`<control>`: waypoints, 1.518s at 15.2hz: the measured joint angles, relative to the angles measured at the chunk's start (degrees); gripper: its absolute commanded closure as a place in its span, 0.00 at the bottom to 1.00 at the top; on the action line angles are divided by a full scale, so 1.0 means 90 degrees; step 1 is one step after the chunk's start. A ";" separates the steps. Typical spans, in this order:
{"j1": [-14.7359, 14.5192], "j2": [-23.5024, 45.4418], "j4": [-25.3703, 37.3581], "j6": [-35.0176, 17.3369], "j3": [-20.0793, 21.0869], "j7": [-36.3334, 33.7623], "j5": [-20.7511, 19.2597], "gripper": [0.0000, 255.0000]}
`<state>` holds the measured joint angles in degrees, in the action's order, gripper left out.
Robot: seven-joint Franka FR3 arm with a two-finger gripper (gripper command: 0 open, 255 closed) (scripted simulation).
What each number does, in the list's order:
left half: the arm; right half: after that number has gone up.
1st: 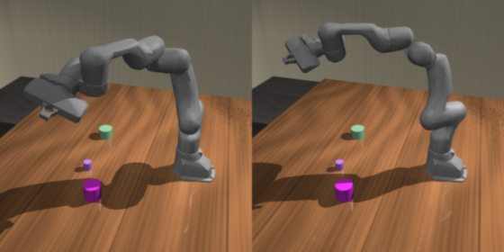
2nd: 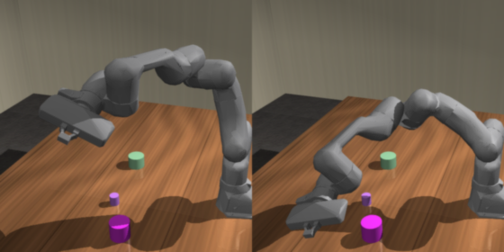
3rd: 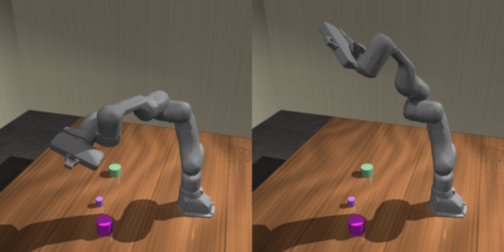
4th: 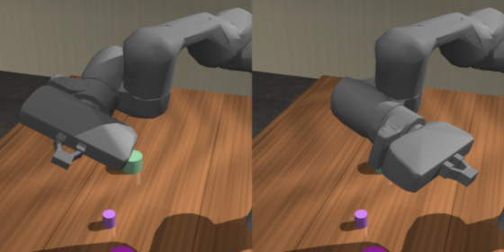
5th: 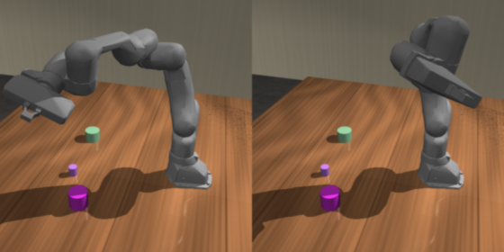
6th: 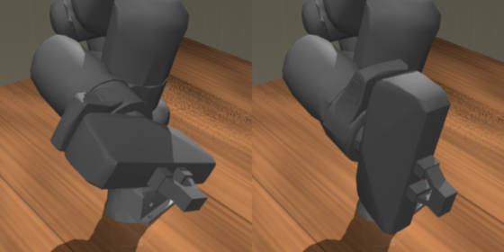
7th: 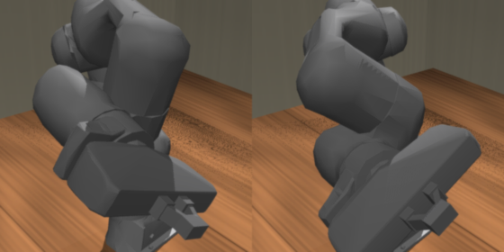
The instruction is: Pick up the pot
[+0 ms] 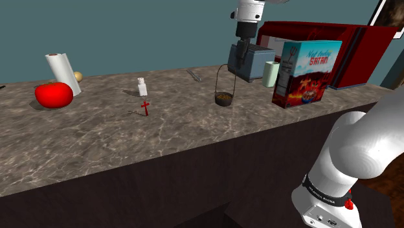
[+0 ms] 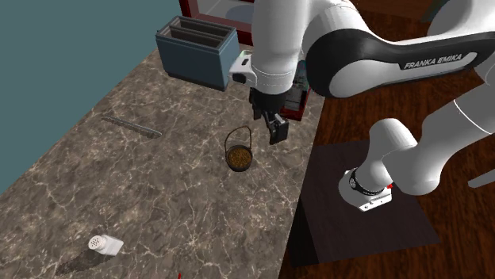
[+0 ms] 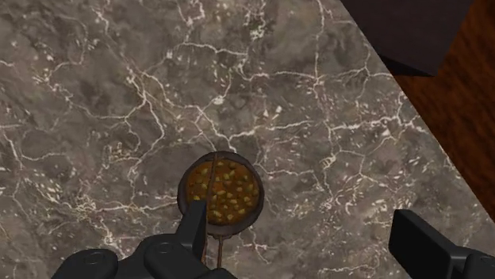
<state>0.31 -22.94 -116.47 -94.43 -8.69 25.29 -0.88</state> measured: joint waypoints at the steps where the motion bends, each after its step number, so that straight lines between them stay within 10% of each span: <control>1: 0.0001 0.0230 0.0268 0.0028 -0.0093 0.0216 -0.0020 0.00; 5: -0.0027 0.0975 0.1135 0.0117 -0.0283 0.0809 -0.0013 0.00; 12: -0.0023 0.1027 0.0696 -0.0378 -0.0308 0.0890 -0.0021 0.00; 13: -0.0023 0.1022 0.0648 -0.0422 -0.0306 0.0886 -0.0021 1.00; 23: -0.0023 0.1011 0.0599 -0.0466 -0.0306 0.0885 -0.0024 1.00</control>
<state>0.10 -13.84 -111.08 -98.62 -11.44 33.25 -1.09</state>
